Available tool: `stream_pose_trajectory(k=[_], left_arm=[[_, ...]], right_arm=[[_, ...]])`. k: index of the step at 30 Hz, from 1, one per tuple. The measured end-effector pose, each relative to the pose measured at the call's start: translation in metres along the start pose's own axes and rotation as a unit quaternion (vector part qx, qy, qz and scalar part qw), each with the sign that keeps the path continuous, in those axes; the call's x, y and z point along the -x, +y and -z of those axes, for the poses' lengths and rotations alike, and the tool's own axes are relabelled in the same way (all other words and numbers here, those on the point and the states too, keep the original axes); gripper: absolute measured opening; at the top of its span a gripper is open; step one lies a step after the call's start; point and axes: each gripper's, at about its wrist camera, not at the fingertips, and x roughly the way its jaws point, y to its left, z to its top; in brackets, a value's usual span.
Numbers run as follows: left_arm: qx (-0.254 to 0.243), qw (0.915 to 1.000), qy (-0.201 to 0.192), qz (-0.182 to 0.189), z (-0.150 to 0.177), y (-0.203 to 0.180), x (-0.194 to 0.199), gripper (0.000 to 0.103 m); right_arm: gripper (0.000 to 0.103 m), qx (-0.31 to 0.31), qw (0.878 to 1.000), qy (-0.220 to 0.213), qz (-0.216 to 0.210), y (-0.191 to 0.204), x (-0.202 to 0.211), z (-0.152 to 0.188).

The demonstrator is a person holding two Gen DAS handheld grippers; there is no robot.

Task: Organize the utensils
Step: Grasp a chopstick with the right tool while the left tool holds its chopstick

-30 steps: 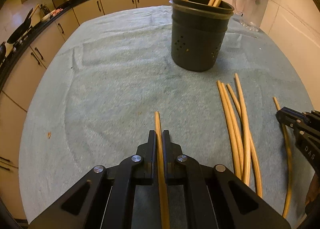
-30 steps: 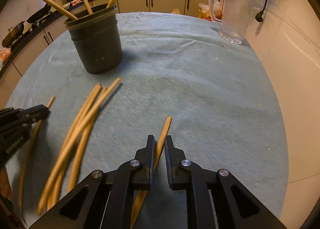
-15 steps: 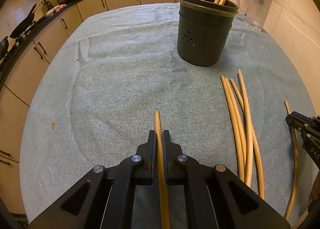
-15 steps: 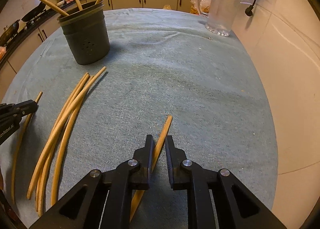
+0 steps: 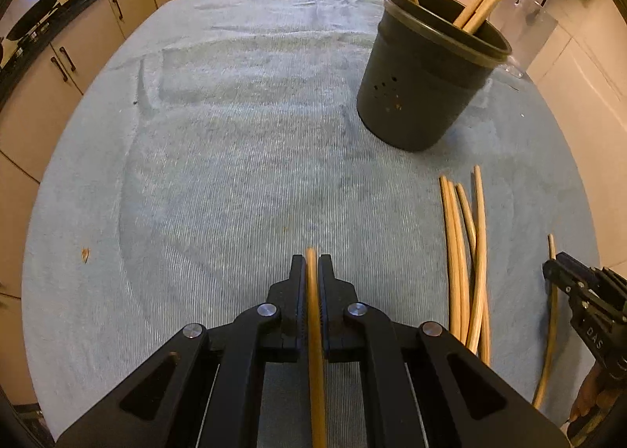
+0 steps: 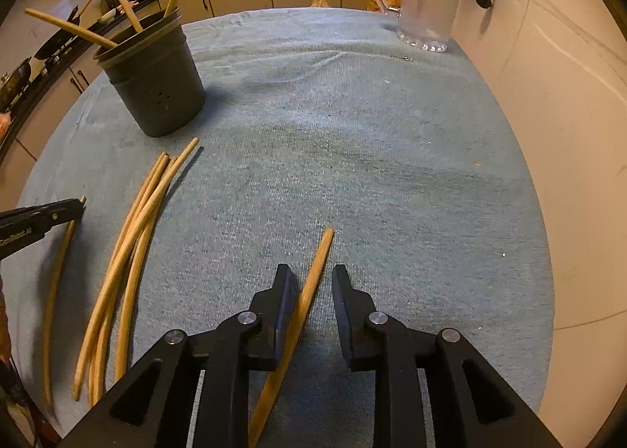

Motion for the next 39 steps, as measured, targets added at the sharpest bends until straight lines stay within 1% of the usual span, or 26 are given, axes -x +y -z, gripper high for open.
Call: stream_pose_trajectory(k=[5,10,11,12,13,15,16,18,22,24,25,27,29,30,31,32,34,35,36,37,38,39], left_arm=[[-0.008,1.0000,0.001,-0.001,-0.010,-0.002,-0.003,0.006],[-0.014,0.9999,-0.007,0.000,-0.015,-0.004,-0.004,0.006],[-0.020,0.9997,-0.012,-0.002,-0.014,-0.005,-0.003,0.006],[-0.024,0.9996,-0.017,-0.004,-0.013,-0.008,-0.006,0.003],[-0.027,0.9994,-0.021,-0.001,-0.012,-0.008,-0.005,0.003],[-0.017,0.9995,-0.027,0.009,-0.009,-0.006,0.000,0.000],[-0.010,0.9993,-0.032,0.015,-0.008,-0.005,0.005,0.000],[-0.004,0.9985,-0.049,0.023,-0.005,-0.003,0.019,0.000],[-0.009,0.9942,-0.102,0.034,0.002,-0.005,0.063,0.000],[-0.014,0.9922,-0.118,0.038,0.004,-0.007,0.079,0.000],[-0.017,0.9920,-0.120,0.038,0.006,-0.008,0.083,0.000],[-0.024,0.9934,-0.106,0.036,0.009,-0.007,0.080,0.000],[-0.026,0.9964,-0.075,0.030,0.011,-0.007,0.063,0.003],[-0.026,0.9973,-0.062,0.029,0.014,-0.007,0.055,0.010],[-0.023,0.9984,-0.044,0.027,0.015,-0.006,0.043,0.014],[-0.017,0.9992,-0.030,0.022,0.016,-0.004,0.033,0.017],[-0.010,0.9998,-0.008,0.014,0.019,0.003,0.018,0.018],[-0.010,0.9998,-0.006,0.013,0.020,0.003,0.014,0.018],[-0.016,0.9997,-0.015,0.008,0.019,0.001,0.015,0.025],[-0.026,0.9996,-0.008,-0.001,0.018,-0.002,0.014,0.030],[-0.034,0.9994,-0.006,-0.002,0.017,-0.006,0.014,0.034],[-0.040,0.9992,-0.004,-0.003,0.017,-0.008,0.013,0.039]], right_arm=[[0.027,0.004,1.000,0.008,0.011,0.006,-0.005,-0.009],[0.027,0.009,1.000,0.011,0.024,0.011,-0.009,-0.016],[0.025,0.010,1.000,0.011,0.023,0.012,-0.010,-0.018],[0.016,0.010,1.000,0.010,0.021,0.012,-0.010,-0.018],[0.008,0.013,1.000,0.007,0.020,0.014,-0.010,-0.019],[0.007,0.008,1.000,0.007,0.016,0.014,-0.009,-0.019],[0.006,0.002,1.000,0.006,0.001,0.012,-0.008,-0.019],[0.006,-0.008,1.000,-0.006,-0.016,0.010,-0.002,-0.019],[0.006,-0.019,0.998,-0.044,-0.038,0.006,0.023,-0.016],[0.006,-0.018,0.996,-0.072,-0.046,0.005,0.043,-0.014],[0.006,-0.015,0.995,-0.081,-0.048,0.005,0.051,-0.013],[0.006,-0.006,0.995,-0.081,-0.053,0.009,0.059,-0.009],[0.006,0.006,0.997,-0.069,-0.041,0.012,0.055,-0.005],[0.006,0.010,0.998,-0.056,-0.035,0.013,0.048,-0.005],[0.006,0.011,0.998,-0.046,-0.032,0.013,0.041,-0.004],[0.006,0.006,0.999,-0.024,-0.027,0.010,0.030,-0.001],[0.006,-0.004,1.000,0.002,-0.025,0.006,0.014,0.002],[0.006,-0.006,1.000,0.009,-0.024,0.004,0.009,0.003],[0.006,-0.006,1.000,0.015,-0.022,0.004,0.005,0.005],[0.006,-0.006,1.000,0.020,-0.022,0.002,0.004,0.006],[0.006,-0.008,1.000,0.014,-0.023,0.002,0.005,0.006],[0.009,-0.008,1.000,0.018,-0.024,0.003,0.005,0.005]])
